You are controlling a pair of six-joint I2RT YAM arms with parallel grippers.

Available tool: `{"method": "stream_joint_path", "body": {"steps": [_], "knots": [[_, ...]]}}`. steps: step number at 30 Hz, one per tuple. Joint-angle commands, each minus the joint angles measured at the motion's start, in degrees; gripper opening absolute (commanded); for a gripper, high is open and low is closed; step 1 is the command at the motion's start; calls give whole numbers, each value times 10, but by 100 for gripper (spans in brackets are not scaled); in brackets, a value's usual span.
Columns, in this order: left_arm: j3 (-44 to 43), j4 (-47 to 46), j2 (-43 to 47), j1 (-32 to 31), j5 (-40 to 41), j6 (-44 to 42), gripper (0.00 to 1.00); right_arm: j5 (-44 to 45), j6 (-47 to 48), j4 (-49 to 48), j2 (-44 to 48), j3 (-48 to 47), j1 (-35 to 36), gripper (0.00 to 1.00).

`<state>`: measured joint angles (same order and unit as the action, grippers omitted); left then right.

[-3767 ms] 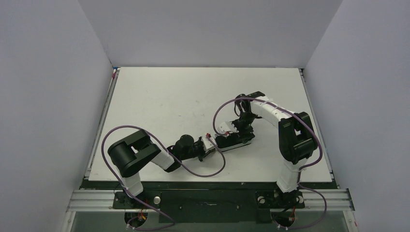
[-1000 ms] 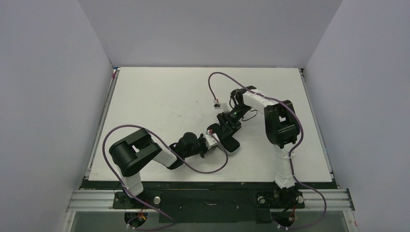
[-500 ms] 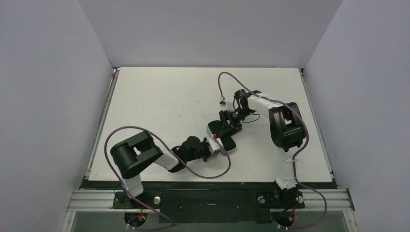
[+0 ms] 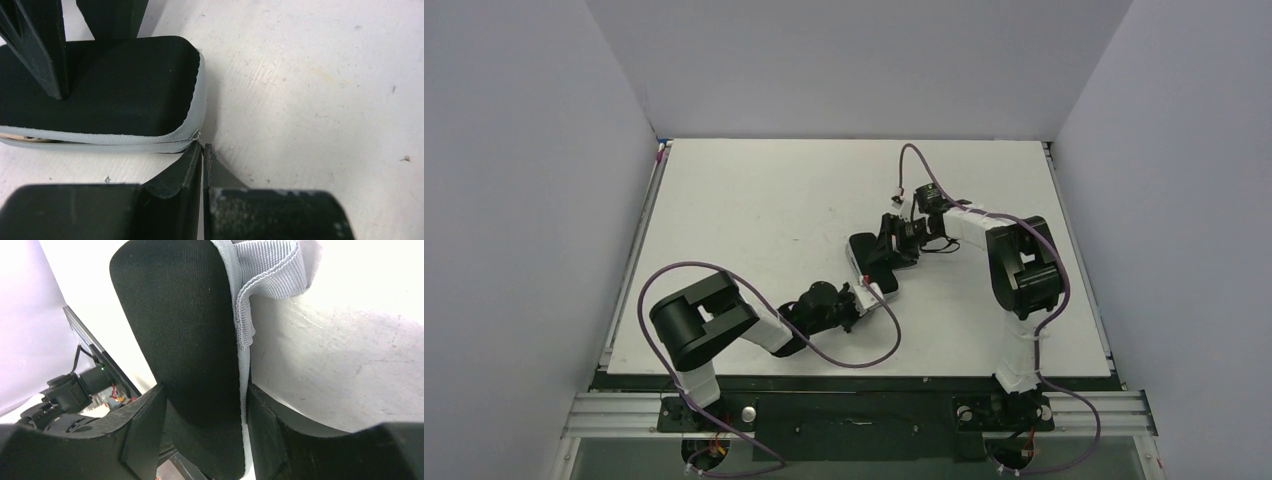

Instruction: Open the umbrella

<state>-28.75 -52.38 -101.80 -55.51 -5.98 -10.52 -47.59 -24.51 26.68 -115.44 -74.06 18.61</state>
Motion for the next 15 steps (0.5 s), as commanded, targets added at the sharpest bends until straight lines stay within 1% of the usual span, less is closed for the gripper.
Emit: {"method": "stream_joint_path", "body": {"steps": [1, 2, 3, 5, 6, 7, 8, 9, 10, 11, 12, 13, 14, 15], "knots": [[-2, 34, 15, 1, -34, 60, 0, 106, -81, -137, 11, 36, -5, 37], [-5, 42, 17, 8, -35, 69, 0, 101, -71, -113, 17, 38, -8, 39], [0, 50, 24, 19, -35, 75, 0, 96, -41, -99, 32, 44, -17, 44], [8, 57, 36, 31, -40, 67, 0, 89, 9, -53, 57, 57, -36, 61], [15, 59, 39, 35, -46, 64, 0, 79, 27, -16, 64, 59, -43, 66], [20, 63, 44, 43, -49, 60, 0, 72, 61, 6, 74, 58, -56, 75], [23, 65, 45, 47, -56, 58, 0, 56, 81, 52, 76, 53, -67, 80], [25, 67, 46, 53, -57, 55, 0, 47, 128, 78, 81, 41, -74, 82], [26, 67, 47, 55, -58, 53, 0, 27, 155, 125, 85, 35, -82, 84], [29, 68, 47, 58, -59, 49, 0, 20, 214, 144, 98, 24, -86, 84], [30, 67, 47, 60, -60, 44, 0, 5, 245, 175, 105, 20, -96, 86], [30, 67, 46, 62, -61, 43, 0, 1, 314, 190, 120, 6, -101, 87], [30, 66, 46, 64, -65, 40, 0, -4, 351, 221, 126, -2, -111, 89], [30, 66, 45, 68, -67, 39, 0, -6, 421, 235, 134, -22, -116, 90]]}}
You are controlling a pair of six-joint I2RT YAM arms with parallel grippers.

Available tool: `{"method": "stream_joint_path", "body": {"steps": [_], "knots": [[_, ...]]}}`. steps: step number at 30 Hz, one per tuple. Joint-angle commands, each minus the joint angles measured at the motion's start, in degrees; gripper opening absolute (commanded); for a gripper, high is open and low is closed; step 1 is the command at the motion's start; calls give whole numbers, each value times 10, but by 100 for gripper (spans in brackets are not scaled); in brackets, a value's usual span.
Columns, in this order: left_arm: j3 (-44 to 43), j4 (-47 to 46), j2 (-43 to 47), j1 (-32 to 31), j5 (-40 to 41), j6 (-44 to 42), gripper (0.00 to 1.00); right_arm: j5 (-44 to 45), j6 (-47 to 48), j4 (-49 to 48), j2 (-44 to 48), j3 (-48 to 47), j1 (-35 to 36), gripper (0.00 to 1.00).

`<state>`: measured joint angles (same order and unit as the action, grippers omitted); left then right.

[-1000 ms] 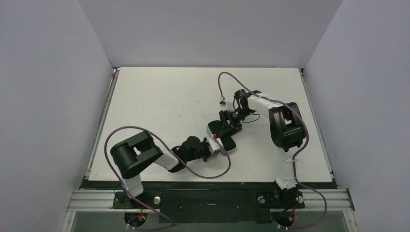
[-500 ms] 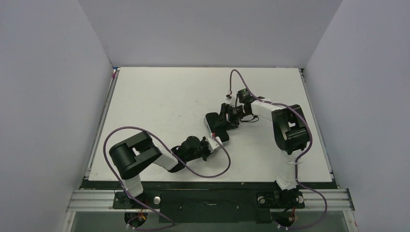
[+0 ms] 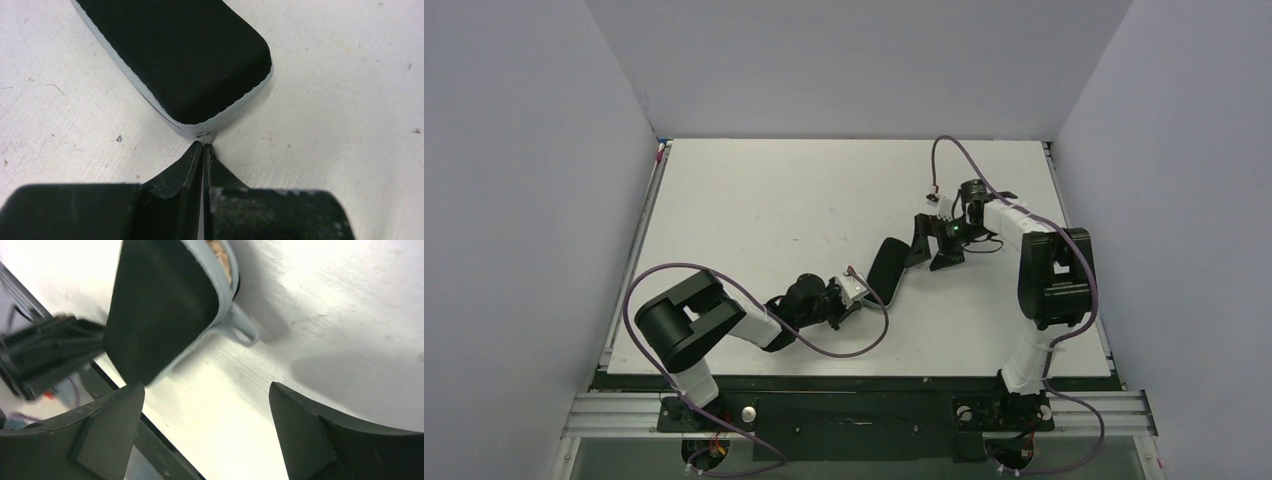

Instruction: Open the umbrella

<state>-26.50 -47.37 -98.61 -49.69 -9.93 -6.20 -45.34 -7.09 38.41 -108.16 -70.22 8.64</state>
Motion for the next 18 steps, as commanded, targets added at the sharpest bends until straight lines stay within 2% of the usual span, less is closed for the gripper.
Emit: {"method": "stream_joint_path", "body": {"steps": [1, 3, 7, 10, 11, 12, 13, 14, 18], "knots": [[7, 15, 13, 11, -32, -10, 0, -34, 284, 142, 65, -71, -28, 93], [8, 12, 13, 15, -35, -22, 0, -39, 397, 173, 71, -97, -41, 98], [10, 9, 14, 22, -43, -43, 0, -36, 754, 283, 60, -166, -43, 100], [5, 13, 12, 29, -51, -49, 0, -48, 857, 322, 41, -204, -41, 100], [3, 15, 11, 34, -53, -49, 0, -44, 959, 349, 24, -232, -32, 100], [0, 16, 10, 36, -59, -49, 0, -22, 1031, 428, 13, -247, -26, 100], [-1, 18, 9, 39, -61, -49, 0, -6, 1169, 466, -10, -277, -11, 100], [-2, 18, 8, 40, -65, -50, 0, 12, 1208, 502, -19, -287, -3, 100], [-7, 22, 5, 40, -74, -57, 0, 29, 1357, 514, -51, -312, 38, 100]]}}
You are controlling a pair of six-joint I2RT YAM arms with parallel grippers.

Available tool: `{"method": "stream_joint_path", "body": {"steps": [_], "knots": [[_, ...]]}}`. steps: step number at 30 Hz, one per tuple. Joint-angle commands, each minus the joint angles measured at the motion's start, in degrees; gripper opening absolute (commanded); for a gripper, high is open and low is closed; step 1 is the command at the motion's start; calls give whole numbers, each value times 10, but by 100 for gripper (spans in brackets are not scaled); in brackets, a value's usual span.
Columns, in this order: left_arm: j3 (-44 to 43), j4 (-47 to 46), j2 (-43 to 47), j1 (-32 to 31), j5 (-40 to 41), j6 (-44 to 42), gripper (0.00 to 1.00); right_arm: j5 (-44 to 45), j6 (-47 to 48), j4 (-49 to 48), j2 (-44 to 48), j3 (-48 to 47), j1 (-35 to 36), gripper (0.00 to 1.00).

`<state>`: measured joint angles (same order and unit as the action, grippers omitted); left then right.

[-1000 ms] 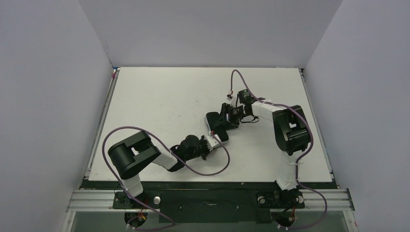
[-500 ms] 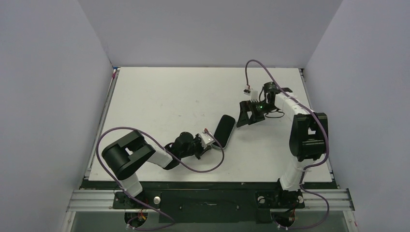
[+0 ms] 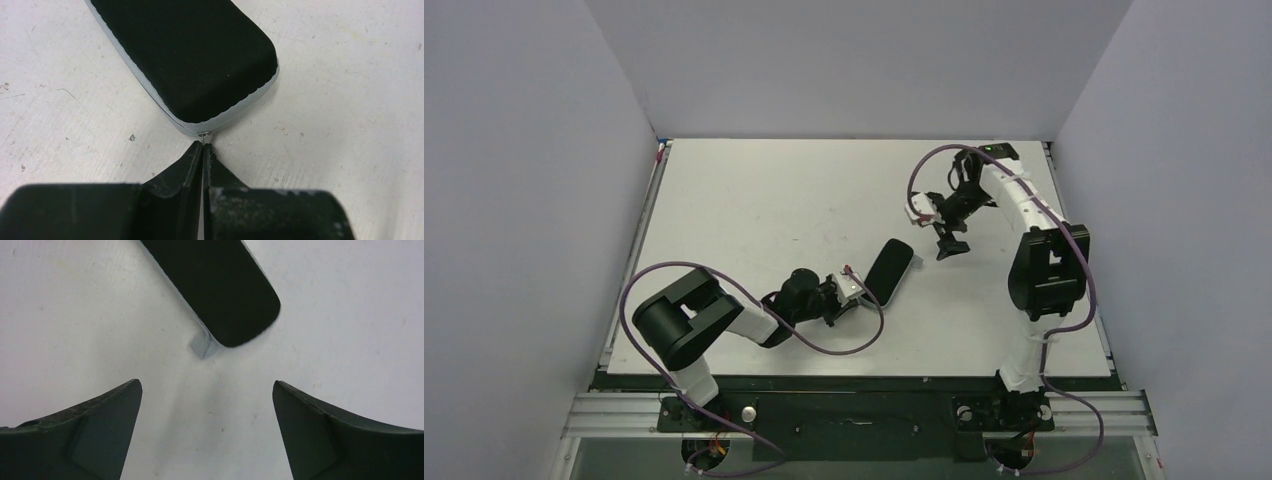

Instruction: Open the umbrella

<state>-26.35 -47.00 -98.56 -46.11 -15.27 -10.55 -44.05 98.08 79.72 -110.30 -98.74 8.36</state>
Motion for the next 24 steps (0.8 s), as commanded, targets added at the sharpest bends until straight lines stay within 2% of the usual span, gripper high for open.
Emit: {"method": "stream_joint_path", "body": {"steps": [1, 7, 19, 24], "knots": [[-11, 21, 3, 5, -20, -13, 0, 17, 343, 102, -42, -33, 48, 100], [-17, 25, 3, 9, -23, -24, 0, 20, 412, 95, -83, -47, 106, 100], [-21, 25, 2, 11, -28, -31, 0, 67, 357, -51, -120, -19, 146, 100], [-22, 27, 4, 11, -27, -33, 0, 96, 336, -63, -133, -11, 146, 99]]}}
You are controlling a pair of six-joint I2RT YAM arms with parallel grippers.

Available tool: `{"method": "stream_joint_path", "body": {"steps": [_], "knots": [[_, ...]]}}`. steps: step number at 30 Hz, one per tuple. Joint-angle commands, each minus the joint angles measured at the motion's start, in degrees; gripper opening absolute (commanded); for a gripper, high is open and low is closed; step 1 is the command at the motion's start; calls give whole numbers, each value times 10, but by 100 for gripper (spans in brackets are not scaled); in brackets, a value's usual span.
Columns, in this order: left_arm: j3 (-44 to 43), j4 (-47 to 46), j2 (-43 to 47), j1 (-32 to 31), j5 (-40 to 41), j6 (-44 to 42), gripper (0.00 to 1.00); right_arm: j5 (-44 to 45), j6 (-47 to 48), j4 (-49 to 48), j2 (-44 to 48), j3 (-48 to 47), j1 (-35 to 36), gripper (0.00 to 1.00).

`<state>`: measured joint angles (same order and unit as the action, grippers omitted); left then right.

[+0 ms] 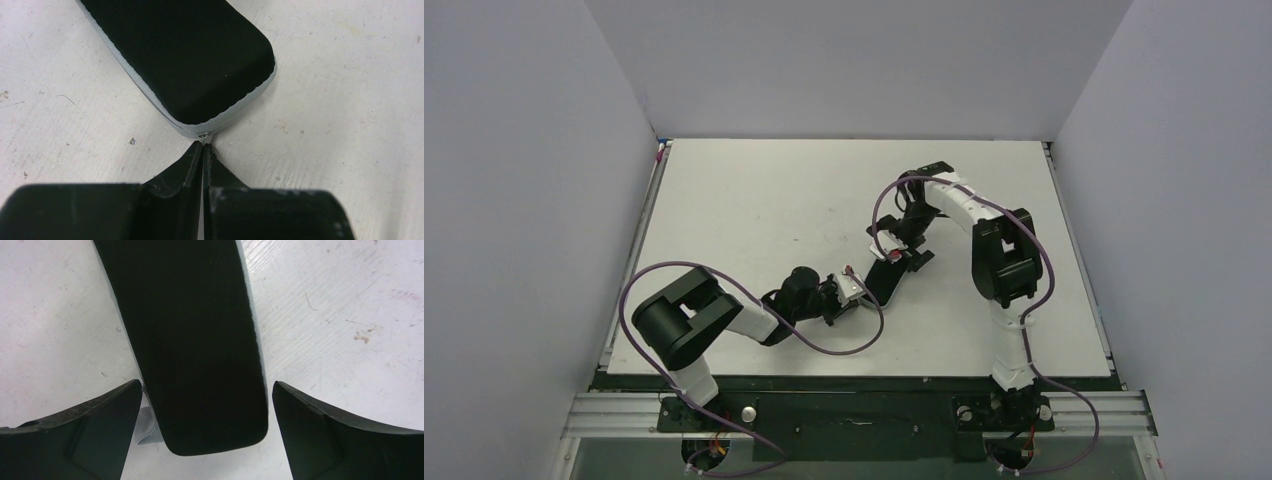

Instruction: Open the umbrella

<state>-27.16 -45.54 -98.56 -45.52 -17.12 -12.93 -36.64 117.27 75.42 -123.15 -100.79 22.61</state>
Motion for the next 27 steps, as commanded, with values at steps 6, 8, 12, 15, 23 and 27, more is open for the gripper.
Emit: {"method": "stream_joint_path", "body": {"steps": [6, 8, 12, 15, 23, 27], "knots": [[-3, 10, 21, -4, -9, -15, 0, 38, 97, -27, 4, 32, 3, 84], [3, 8, 28, -13, -7, -15, 0, 38, 67, -31, 6, 34, 3, 78], [11, 3, 35, -30, 1, -1, 0, 38, 22, -44, 15, 51, 4, 72], [15, -3, 36, -46, 4, 7, 0, 38, -12, -62, 27, 64, 5, 70], [9, -23, 6, -63, 38, 45, 0, 36, -91, -91, 40, 70, 10, 66], [10, -34, 4, -63, 40, 56, 0, 37, -148, -114, 47, 63, 20, 63]]}}
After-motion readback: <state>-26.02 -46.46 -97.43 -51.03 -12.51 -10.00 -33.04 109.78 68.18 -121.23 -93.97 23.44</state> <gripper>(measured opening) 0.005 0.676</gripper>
